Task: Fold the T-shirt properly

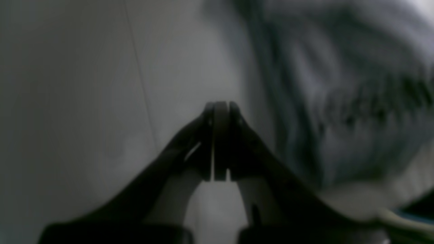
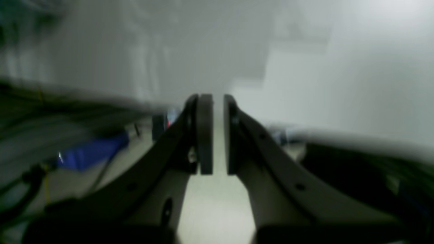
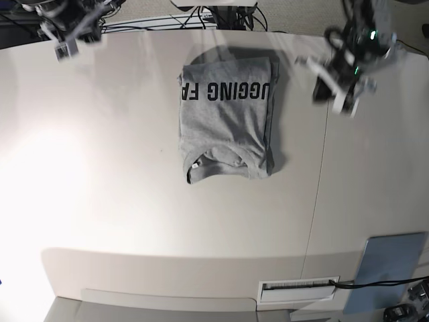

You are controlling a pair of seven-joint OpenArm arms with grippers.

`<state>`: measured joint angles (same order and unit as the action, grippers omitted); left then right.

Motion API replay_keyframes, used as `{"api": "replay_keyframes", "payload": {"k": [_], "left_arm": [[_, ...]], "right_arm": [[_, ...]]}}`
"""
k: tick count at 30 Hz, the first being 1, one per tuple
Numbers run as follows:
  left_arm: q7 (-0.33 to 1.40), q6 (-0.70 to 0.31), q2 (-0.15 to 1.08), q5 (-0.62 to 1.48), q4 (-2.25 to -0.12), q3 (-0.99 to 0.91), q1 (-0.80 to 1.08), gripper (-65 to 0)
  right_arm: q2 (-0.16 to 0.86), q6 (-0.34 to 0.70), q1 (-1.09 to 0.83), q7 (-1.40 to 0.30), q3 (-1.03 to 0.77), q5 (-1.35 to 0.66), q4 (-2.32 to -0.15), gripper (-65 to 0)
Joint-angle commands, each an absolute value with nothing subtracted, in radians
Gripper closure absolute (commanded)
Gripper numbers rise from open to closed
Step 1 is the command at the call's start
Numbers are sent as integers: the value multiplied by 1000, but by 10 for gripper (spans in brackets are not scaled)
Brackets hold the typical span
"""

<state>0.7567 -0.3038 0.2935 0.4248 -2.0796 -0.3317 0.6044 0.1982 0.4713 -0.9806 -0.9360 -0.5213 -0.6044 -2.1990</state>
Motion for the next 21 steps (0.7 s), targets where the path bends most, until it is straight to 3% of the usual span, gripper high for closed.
{"api": "replay_keyframes", "payload": {"k": [1,4,7,10,16,21], "left_arm": [[740,-316,301,435,-2094,-369,658,0],[701,-338,301,435,-2073,-446,811,0],[623,-359,301,434,-1994,-461,940,0],[577,-468,288,437,-1847,-460,1002,-3],[519,-590,248,453,-1405,-460,905,-262],[459,-631,244,378,-985,-460,694,-275]], "right_arm": [[183,474,-1021,-950,-553,-612,-2213,-61],[116,478,-1091,-1043,-612,-582,-2205,-61],[54,497,-1122,-1031,-616,-475,-2135,-61],[25,531,-1099,-968,-615,-414,-1975,-61],[88,555,-908,-855,-615,-320,-1525,-62],[194,584,-692,-743,-615,-248,-1101,-62]]}}
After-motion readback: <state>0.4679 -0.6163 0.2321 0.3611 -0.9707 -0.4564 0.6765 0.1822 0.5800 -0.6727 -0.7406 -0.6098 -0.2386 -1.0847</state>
